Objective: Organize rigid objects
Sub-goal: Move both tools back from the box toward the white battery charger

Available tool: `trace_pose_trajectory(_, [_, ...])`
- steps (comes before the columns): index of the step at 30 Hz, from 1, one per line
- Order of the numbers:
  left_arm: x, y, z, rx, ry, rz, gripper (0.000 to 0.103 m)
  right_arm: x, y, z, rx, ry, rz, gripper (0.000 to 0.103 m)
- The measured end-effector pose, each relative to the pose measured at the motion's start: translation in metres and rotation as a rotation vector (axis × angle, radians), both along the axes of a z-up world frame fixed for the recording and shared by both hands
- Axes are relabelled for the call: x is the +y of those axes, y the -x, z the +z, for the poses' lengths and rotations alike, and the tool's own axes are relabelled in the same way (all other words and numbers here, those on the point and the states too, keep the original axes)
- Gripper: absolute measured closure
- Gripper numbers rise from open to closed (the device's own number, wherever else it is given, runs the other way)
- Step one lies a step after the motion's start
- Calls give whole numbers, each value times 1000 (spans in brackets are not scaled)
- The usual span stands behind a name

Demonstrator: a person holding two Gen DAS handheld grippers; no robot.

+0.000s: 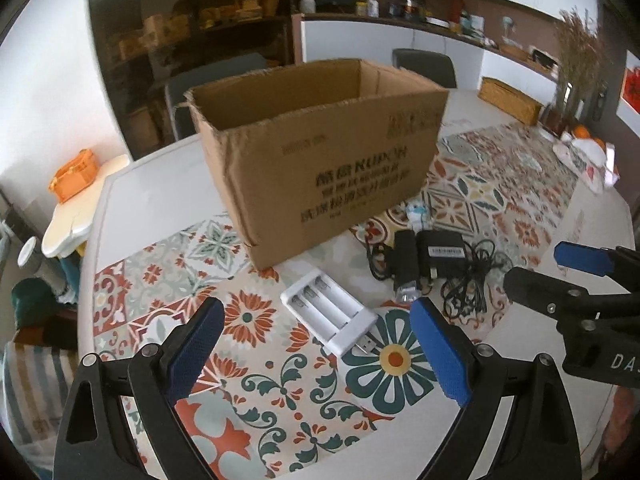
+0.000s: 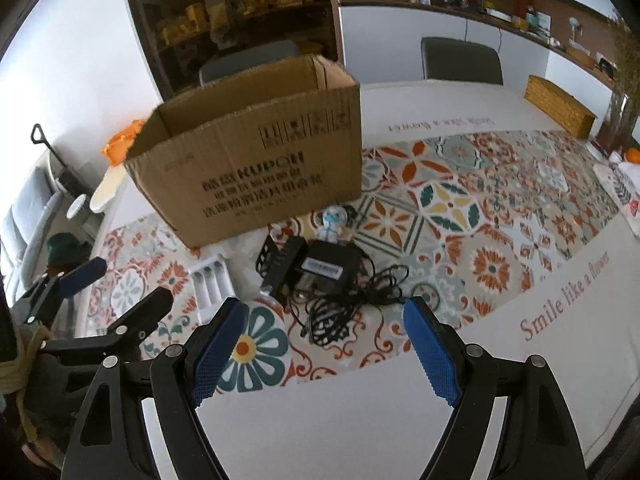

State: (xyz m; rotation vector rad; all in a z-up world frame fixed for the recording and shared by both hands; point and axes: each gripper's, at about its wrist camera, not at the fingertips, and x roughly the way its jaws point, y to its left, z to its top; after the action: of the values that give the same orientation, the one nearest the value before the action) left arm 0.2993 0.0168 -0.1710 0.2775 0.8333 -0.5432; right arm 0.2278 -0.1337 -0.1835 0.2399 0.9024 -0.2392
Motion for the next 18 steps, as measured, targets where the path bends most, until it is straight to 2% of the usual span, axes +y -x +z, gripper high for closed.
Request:
trace_pose_trajectory(8, [-13,-3,-21,-50,-93,-122,8,4,-2,-20,42,-17,-24,21])
trace_pose_trajectory(18, [-26,-25,-46,-36,-152,-251,8,9,-8,-41,91,-44,-104,21])
